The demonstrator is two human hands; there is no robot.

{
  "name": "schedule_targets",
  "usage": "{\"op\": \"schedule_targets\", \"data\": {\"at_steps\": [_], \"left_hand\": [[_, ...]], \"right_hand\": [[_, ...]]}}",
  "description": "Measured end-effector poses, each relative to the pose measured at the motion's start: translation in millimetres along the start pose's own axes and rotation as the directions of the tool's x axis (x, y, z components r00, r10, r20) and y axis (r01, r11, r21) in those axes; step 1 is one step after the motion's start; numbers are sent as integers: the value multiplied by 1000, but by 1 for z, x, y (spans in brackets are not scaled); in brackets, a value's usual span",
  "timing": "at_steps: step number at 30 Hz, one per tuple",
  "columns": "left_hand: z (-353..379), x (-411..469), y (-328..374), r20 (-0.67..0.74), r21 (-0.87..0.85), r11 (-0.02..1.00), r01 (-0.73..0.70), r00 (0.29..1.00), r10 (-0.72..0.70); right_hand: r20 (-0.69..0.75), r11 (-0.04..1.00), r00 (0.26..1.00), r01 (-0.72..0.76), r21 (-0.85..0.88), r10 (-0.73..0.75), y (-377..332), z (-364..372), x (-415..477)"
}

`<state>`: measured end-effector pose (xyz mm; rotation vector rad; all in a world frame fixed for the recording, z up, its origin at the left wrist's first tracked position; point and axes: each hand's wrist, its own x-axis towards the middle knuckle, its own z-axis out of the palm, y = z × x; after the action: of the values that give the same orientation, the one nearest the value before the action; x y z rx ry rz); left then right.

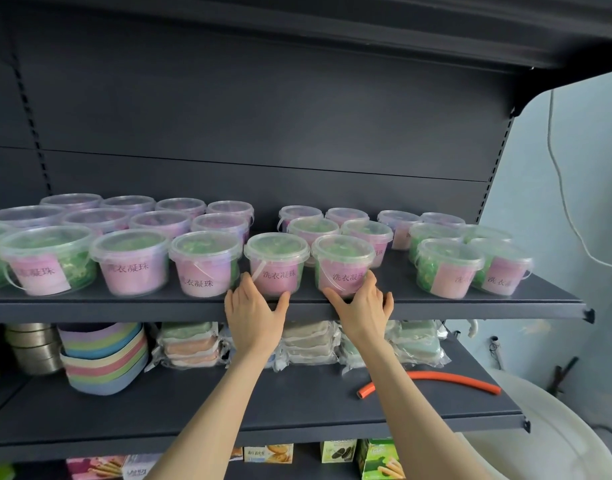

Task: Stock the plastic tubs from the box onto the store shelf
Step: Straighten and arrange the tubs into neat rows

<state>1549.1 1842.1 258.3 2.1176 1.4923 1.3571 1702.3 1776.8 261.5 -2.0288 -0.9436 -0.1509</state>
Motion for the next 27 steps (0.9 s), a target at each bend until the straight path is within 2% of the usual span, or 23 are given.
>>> {"op": "schedule_targets", "data": {"at_steps": [8, 14, 18, 23, 27], "left_hand": [[-12, -3, -9, 108, -5, 997, -71, 992, 71], [-30, -16, -23, 198, 27, 983, -184, 964, 175], [-54, -8, -17, 153, -24, 958, -284, 946, 284], [-73, 32, 22, 61, -102, 891, -443, 891, 450], [-59, 72, 55, 73, -96, 869, -485, 867, 492]], "right_hand": [[-51, 992, 997, -70, -101, 66, -15, -4, -13], [-24, 993, 1000, -9, -116, 6, -18, -24, -32], [-8, 986, 996, 89, -144, -91, -27, -48, -30], [-40, 980, 982, 178, -91, -182, -53, -71, -2], [-39, 977, 979, 199, -79, -202, -61, -77, 35]]}}
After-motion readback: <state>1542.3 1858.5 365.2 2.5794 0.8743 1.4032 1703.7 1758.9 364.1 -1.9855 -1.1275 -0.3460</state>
